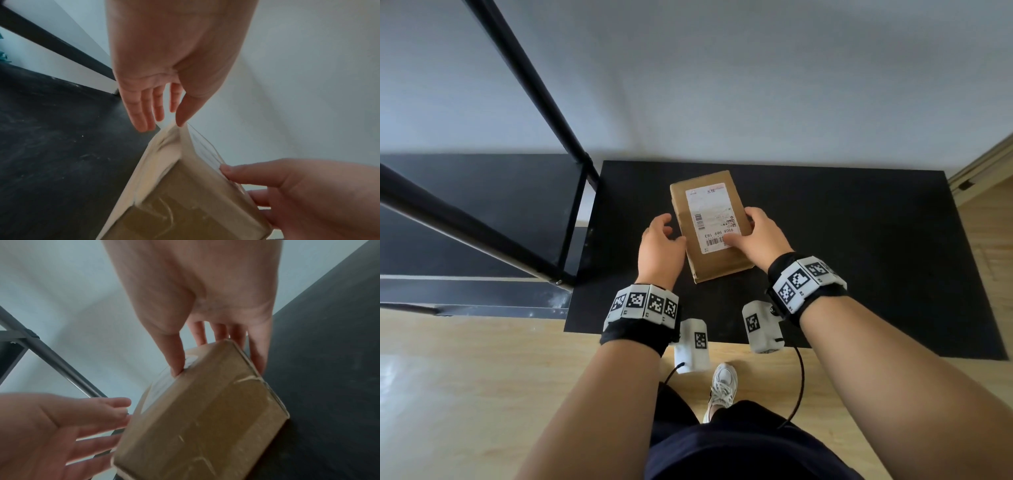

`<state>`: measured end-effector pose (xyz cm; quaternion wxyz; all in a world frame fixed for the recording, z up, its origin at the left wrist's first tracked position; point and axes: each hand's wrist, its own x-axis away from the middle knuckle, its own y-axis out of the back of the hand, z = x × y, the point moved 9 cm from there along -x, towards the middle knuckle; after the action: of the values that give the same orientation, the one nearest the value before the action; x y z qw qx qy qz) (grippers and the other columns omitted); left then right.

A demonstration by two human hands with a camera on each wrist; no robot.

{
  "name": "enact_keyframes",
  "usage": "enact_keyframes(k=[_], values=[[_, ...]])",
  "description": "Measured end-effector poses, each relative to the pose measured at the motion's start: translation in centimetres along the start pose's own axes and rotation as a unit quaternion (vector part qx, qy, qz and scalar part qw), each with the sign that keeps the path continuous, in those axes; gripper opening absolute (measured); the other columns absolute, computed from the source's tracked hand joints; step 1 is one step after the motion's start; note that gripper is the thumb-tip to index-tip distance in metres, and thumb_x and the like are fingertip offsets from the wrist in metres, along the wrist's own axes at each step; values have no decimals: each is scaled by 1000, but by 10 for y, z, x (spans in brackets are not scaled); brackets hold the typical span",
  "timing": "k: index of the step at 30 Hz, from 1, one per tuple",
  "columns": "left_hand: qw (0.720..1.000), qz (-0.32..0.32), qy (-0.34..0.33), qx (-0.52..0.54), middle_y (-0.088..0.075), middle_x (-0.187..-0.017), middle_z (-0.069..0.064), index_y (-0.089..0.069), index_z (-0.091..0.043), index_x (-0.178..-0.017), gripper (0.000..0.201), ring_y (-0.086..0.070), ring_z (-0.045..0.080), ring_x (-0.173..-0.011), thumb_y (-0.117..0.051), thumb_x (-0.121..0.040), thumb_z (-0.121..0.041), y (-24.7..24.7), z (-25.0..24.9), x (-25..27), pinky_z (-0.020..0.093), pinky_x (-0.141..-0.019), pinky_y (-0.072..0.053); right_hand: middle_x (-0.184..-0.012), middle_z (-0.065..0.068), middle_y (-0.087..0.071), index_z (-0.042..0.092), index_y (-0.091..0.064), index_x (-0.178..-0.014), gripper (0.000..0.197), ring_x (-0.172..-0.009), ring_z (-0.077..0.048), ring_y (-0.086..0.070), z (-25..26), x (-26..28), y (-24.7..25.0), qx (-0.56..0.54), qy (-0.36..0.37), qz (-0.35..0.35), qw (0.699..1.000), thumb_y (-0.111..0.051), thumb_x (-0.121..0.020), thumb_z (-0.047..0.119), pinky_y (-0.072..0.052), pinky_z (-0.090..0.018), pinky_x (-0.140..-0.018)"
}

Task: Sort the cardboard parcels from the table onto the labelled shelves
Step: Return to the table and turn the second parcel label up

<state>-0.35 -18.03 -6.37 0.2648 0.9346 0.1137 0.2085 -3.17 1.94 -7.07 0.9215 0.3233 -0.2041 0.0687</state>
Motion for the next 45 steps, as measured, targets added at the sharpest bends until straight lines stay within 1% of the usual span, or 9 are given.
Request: enact_keyframes(k=[5, 8, 13, 17, 21, 25, 29, 36, 45], values=[[987, -20, -103, -121, -41, -151, 8, -49, -23, -145, 52, -37, 30, -140, -49, -95, -7, 14, -24, -1, 43, -110, -40, -142, -5, -54, 16, -40, -147, 59, -127, -24, -54, 26, -9, -3, 84, 21, 71, 994, -63, -93, 12, -42, -33, -97], [964, -3, -138, -227, -30, -162, 5, -43, -31, -149, 53, -18, 28, -151, -50, -98, -21, 9, -31, -13, 46, -119, -28, -149, -6, -48, 18, -35, -151, 61, -132, -26, -49, 40, -13, -6, 143, 37, 99, 984, -53, -95, 4, -40, -36, -102], [929, 81, -167, -321, -16, -167, -2, -34, -23, -154, 59, -4, 23, -156, -49, -99, -10, -14, -37, -26, 45, -125, -7, -146, -7, -50, 22, -38, -151, 60, -124, -25, -56, 54, -19, -15, 206, 71, 125, 968, -45, -95, 0, -48, -34, -95], [916, 107, -160, -352, -23, -165, -3, -28, -23, -157, 57, -10, 20, -155, -45, -102, -20, -23, -35, -32, 46, -125, -8, -142, -6, -53, 25, -43, -147, 59, -118, -25, -60, 53, -24, -15, 223, 74, 119, 965, -45, -94, 2, -52, -37, -94], [908, 64, -166, -379, -41, -154, 1, -39, -23, -152, 53, -29, 24, -145, -49, -100, -32, -11, -42, -35, 44, -119, -24, -143, -10, -48, 26, -43, -146, 57, -127, -32, -51, 46, -29, 0, 228, 46, 31, 972, -55, -92, 12, -47, -48, -101], [901, 42, -80, -423, -47, -144, 7, -50, -23, -143, 51, -37, 30, -135, -49, -98, -47, 5, -32, -41, 46, -109, -32, -144, -13, -43, 22, -36, -149, 65, -127, -34, -49, 35, -31, 13, 172, 14, -25, 985, -62, -90, 21, -47, -47, -100], [915, 43, 3, -401, -48, -141, 12, -52, -17, -141, 57, -43, 32, -131, -44, -98, -54, 12, -16, -38, 45, -106, -36, -143, -14, -44, 18, -35, -148, 69, -126, -34, -51, 28, -28, 15, 123, -10, -38, 992, -66, -88, 30, -48, -43, -97], [967, 91, 78, -223, -60, -126, 13, -51, -5, -134, 61, -64, 28, -106, -49, -97, -53, -2, 11, -28, 35, -74, -48, -149, -14, -46, 5, -32, -150, 66, -132, -30, -49, 17, -17, -4, 83, -54, 4, 995, -55, -97, 37, -42, -36, -97], [988, 94, 108, -52, -63, -124, 10, -47, -5, -136, 62, -60, 20, -99, -61, -93, -47, -3, 19, -20, 29, -72, -46, -125, -15, -64, 2, -55, -131, 48, -110, -31, -63, 12, -8, -31, 37, -83, 77, 993, -41, -102, 38, -52, -46, -96]])
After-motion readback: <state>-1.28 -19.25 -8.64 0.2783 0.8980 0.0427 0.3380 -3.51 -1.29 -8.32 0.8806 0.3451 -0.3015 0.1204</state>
